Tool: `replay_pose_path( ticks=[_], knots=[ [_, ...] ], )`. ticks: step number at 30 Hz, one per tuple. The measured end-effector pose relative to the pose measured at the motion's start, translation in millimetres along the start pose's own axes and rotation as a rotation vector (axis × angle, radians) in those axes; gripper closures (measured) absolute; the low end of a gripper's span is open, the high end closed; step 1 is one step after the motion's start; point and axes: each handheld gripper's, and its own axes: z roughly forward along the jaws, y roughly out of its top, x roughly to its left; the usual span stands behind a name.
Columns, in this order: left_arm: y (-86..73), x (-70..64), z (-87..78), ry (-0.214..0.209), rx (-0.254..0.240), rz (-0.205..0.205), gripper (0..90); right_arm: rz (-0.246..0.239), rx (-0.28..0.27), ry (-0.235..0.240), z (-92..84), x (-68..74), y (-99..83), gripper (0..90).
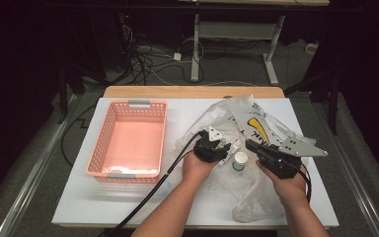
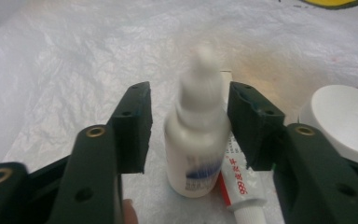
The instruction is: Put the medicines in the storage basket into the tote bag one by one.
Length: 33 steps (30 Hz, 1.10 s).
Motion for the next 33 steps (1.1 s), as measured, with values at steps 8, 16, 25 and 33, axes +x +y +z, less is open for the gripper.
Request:
replay_pose_path(
  ticks=[8,16,25,33],
  knots=[
    [5.9,-4.3,-18.6,-0.017,0.020,-0.002,39.1,-0.010,-0.002,0.004,-0.2,1.7,1.0,90.0],
    [-4.0,-10.6,-39.2,-0.059,0.012,0.015,34.3,-0.007,-0.003,-0.001,-2.4,0.9,1.0,90.0],
    [-34.7,-15.7,-66.3,-0.101,0.007,0.018,33.6,-0.010,0.002,0.002,-1.8,2.1,0.7,90.0],
    [-62.7,-20.2,-88.3,-0.125,0.049,0.040,32.3,-0.014,0.018,0.001,-1.2,3.2,-2.4,90.0]
  ],
)
